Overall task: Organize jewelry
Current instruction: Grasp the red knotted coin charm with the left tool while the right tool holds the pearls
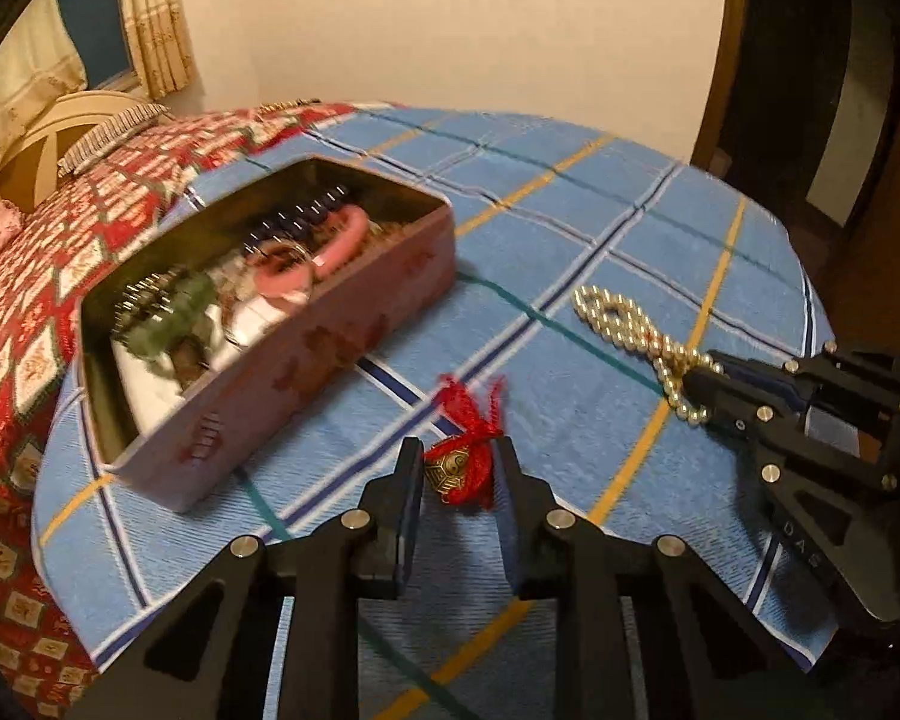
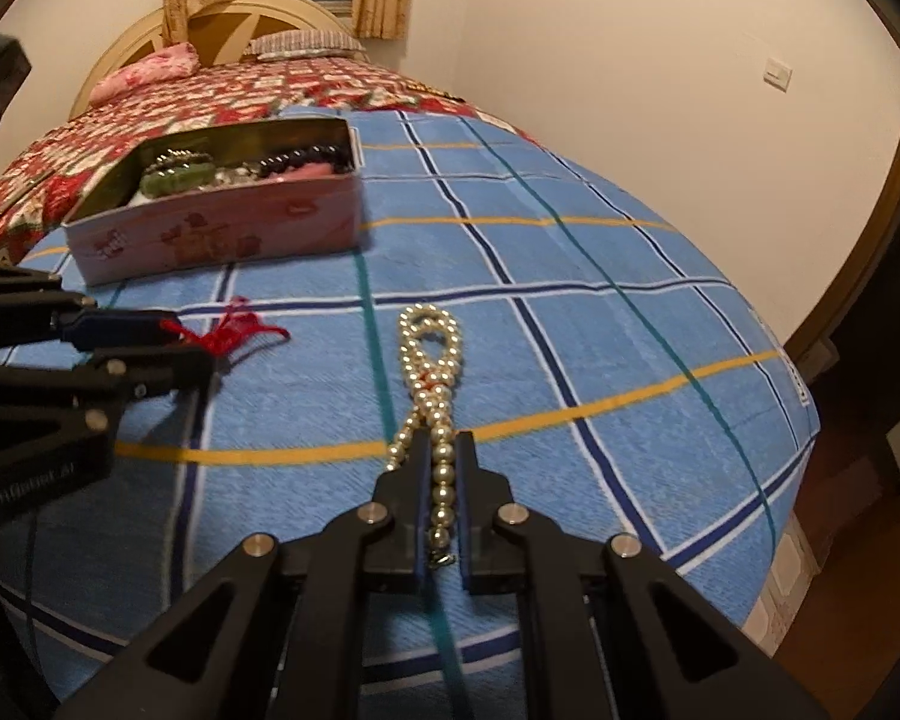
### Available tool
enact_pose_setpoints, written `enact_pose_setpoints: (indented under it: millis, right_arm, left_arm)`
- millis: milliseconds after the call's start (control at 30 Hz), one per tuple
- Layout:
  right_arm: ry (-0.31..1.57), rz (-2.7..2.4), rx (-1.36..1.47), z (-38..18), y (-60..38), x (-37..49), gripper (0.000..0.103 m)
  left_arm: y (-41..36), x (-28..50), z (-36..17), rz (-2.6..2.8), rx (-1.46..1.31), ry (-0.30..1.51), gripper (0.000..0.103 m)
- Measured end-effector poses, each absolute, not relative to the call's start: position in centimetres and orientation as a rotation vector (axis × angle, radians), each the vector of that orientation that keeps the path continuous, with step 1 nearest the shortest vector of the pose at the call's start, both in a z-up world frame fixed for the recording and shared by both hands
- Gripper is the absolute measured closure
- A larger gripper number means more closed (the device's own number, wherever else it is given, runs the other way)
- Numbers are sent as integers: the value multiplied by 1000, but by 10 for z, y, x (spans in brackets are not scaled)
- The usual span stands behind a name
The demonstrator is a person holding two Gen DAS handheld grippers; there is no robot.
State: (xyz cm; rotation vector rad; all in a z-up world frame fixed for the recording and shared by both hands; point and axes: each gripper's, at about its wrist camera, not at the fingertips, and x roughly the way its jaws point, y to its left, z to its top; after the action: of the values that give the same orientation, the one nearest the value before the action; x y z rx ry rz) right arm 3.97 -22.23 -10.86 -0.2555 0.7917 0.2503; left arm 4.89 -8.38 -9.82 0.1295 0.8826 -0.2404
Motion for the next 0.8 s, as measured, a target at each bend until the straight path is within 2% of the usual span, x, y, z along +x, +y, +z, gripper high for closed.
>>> enact_pose_setpoints:
  millis: [800]
  right_arm:
    - [619,313,-243,-46,-202,38,95]
  left_arm:
    - [-20,49,-32,-127,74,718,80]
